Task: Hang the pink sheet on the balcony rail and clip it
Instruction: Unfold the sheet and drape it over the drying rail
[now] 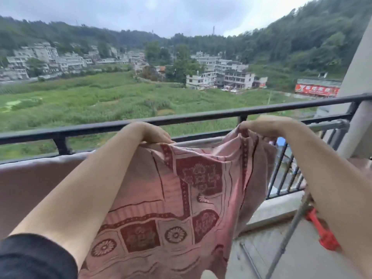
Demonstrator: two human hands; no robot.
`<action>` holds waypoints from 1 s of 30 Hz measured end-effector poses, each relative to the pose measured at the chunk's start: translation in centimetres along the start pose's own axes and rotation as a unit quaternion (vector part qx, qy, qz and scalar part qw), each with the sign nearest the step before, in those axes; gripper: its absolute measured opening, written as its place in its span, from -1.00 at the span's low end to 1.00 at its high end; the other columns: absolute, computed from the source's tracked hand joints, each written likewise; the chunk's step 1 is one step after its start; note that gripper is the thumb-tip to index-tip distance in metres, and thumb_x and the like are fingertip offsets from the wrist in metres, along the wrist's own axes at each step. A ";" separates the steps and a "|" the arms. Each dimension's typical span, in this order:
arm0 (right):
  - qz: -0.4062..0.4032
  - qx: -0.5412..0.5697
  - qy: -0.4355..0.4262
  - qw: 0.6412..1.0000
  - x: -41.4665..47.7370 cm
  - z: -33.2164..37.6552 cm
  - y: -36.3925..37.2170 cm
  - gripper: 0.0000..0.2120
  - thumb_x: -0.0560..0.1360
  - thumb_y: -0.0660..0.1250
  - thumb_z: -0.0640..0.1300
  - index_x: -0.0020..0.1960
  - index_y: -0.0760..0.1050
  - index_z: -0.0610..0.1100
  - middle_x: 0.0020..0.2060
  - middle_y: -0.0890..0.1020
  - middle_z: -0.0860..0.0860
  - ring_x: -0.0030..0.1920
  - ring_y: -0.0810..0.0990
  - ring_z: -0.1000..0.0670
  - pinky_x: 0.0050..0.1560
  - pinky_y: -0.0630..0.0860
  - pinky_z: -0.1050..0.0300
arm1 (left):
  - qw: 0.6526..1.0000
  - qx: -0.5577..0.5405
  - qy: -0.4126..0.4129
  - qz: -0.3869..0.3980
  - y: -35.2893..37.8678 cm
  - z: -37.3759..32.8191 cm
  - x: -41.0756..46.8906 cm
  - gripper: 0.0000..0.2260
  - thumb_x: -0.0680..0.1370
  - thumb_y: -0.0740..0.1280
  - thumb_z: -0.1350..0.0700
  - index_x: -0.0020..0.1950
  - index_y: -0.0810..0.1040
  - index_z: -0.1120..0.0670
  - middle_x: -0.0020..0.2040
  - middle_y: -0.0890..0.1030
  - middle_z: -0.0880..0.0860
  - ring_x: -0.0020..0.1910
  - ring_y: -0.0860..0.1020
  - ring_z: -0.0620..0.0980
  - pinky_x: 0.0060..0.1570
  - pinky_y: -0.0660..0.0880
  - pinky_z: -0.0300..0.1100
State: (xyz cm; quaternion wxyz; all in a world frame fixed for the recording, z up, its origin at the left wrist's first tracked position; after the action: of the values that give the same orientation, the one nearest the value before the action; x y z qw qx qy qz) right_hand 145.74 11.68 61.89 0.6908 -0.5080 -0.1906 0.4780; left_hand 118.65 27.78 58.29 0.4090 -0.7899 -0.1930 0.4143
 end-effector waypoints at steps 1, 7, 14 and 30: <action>-0.022 -0.059 -0.005 0.998 0.2 0.0 0.2 -0.52 0.33 0.23 0.34 -0.20 0.63 -0.06 -0.27 0.68 -0.01 -0.30 0.60 -0.04 -0.28 0.43 0.13 | 0.994 -0.083 -0.017 0.071 1.4 0.5 -0.1 -0.50 0.51 0.28 -0.31 0.25 0.59 0.03 0.24 0.61 0.09 0.19 0.59 0.09 0.25 0.49 -0.03; -0.110 -0.242 -0.092 0.960 -0.9 1.9 1.3 -0.71 0.44 0.28 0.05 0.11 0.63 0.07 0.03 0.68 -0.01 0.03 0.60 -0.09 -0.03 0.53 0.09 | 0.975 -0.194 -0.026 0.105 2.1 1.2 -1.2 -0.32 0.40 0.23 -0.47 0.25 0.59 0.00 0.14 0.66 0.18 0.18 0.60 0.20 0.31 0.46 0.11; -0.366 -0.222 -0.240 0.871 -4.2 3.2 3.4 -0.66 0.55 0.23 -0.24 0.21 0.62 0.03 -0.04 0.61 -0.03 0.03 0.59 -0.13 0.02 0.48 -0.02 | 0.994 -0.028 -0.091 0.049 0.0 5.1 -4.8 -0.22 0.23 0.11 -0.63 0.13 0.65 -0.13 0.11 0.69 0.01 0.07 0.66 0.03 0.28 0.48 -0.02; 0.258 0.246 -0.369 0.858 -8.1 13.8 15.1 -0.65 0.60 0.24 0.13 0.24 0.56 -0.05 0.16 0.66 -0.01 0.18 0.64 -0.04 0.24 0.54 -0.01 | 0.835 -0.136 0.340 -0.410 -5.5 0.2 -17.2 -0.79 0.38 0.55 -0.02 -0.16 0.69 0.11 -0.30 0.57 0.39 -0.42 0.37 0.14 -0.41 0.34 -0.01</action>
State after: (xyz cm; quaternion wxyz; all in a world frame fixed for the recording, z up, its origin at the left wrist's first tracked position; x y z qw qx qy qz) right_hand 124.52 12.33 56.01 0.5239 -0.1388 -0.1704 0.8229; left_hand 108.62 20.08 71.21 0.4695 -0.7772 -0.4025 -0.1162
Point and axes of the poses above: each hand's wrist, its own x-axis towards the middle knuckle, its own y-axis out of the palm, z = x × y, the point moved 6 cm from there along x, towards the middle knuckle
